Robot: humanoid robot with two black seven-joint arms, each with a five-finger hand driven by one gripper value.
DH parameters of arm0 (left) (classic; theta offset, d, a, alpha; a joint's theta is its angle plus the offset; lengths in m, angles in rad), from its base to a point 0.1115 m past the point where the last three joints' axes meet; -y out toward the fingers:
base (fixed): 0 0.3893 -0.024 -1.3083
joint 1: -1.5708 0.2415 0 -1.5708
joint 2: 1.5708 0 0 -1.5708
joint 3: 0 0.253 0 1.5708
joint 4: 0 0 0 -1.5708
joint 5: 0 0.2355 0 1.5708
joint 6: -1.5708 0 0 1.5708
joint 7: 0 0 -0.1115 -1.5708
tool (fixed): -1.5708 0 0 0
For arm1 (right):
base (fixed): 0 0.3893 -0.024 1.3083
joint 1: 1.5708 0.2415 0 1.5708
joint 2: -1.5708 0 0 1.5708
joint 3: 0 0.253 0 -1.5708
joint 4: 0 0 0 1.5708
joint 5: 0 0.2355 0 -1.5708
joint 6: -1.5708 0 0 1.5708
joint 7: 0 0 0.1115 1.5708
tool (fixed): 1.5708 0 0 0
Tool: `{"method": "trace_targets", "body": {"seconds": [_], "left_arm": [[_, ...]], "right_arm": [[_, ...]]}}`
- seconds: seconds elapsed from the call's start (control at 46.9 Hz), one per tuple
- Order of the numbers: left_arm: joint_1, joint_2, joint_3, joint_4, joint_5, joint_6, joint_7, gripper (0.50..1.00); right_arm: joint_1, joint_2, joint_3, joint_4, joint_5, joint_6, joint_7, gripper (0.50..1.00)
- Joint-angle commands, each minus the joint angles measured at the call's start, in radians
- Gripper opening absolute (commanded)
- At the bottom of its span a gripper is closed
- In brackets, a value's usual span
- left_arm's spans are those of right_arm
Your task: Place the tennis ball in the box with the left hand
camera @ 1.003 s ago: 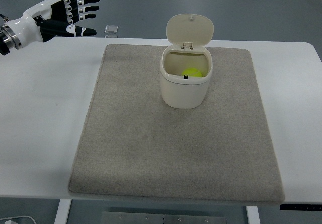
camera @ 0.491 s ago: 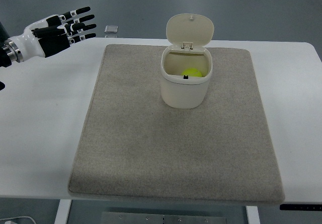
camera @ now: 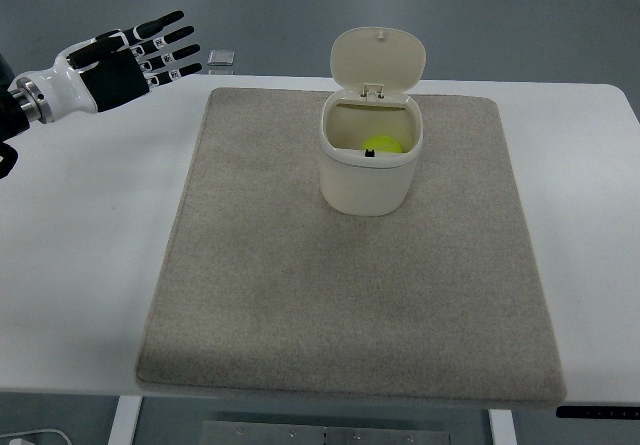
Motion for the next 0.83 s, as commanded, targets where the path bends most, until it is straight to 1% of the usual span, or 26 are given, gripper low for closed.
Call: {"method": "trace_targets", "body": {"seconds": [0.0, 0.171, 0.341, 0.47, 0.512, 0.811], "left_arm": [[0.011, -0.008, -0.001, 0.001, 0.0, 0.003, -0.002, 0.996], [0.02, -0.014, -0.001, 0.012, 0.001, 0.005, -0.005, 0.996], [0.02, -0.013, -0.001, 0.024, 0.003, 0.005, -0.005, 0.996], [0.02, -0.013, -0.001, 0.033, 0.003, 0.005, -0.006, 0.996], [0.02, -0.013, -0.001, 0.033, 0.003, 0.005, -0.006, 0.996], [0.022, -0.008, -0.002, 0.032, 0.003, 0.0, -0.006, 0.996]], "right_arm": [[-0.001, 0.0, 0.001, 0.004, -0.001, 0.0, 0.0, 0.94], [-0.001, 0.0, 0.001, 0.004, 0.003, -0.02, 0.002, 0.938], [-0.01, 0.0, 0.004, 0.004, 0.006, -0.066, 0.015, 0.938], [-0.022, 0.0, 0.004, 0.006, 0.008, -0.117, 0.08, 0.938], [-0.022, 0.0, 0.004, 0.007, 0.008, -0.132, 0.091, 0.938], [-0.022, 0.0, 0.004, 0.027, 0.008, -0.146, 0.086, 0.94]]}}
